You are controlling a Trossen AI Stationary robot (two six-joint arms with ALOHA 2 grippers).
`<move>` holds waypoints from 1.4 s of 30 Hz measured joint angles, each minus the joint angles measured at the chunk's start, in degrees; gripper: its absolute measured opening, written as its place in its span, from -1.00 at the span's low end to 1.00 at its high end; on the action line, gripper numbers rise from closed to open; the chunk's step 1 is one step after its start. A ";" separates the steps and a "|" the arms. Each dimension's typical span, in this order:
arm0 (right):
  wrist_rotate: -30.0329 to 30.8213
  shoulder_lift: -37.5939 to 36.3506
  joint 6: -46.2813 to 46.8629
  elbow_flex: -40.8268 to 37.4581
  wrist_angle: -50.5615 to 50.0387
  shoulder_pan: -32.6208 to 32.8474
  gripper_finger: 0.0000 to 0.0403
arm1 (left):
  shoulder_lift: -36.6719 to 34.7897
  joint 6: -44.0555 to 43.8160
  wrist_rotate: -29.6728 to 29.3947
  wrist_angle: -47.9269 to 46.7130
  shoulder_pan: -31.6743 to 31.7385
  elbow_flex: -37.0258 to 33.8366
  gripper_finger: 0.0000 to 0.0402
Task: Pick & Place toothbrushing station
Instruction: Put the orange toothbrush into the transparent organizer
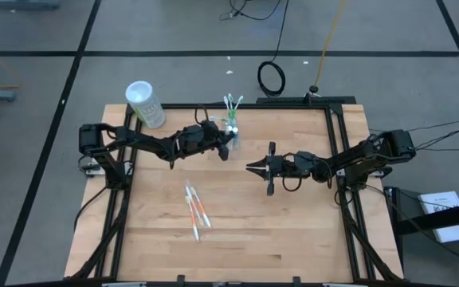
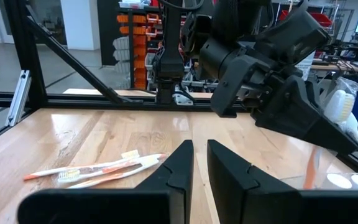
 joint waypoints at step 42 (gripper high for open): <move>0.00 0.00 -0.01 0.00 -1.27 -0.02 -0.80 | -26.67 0.41 19.40 -27.10 -2.67 0.02 0.23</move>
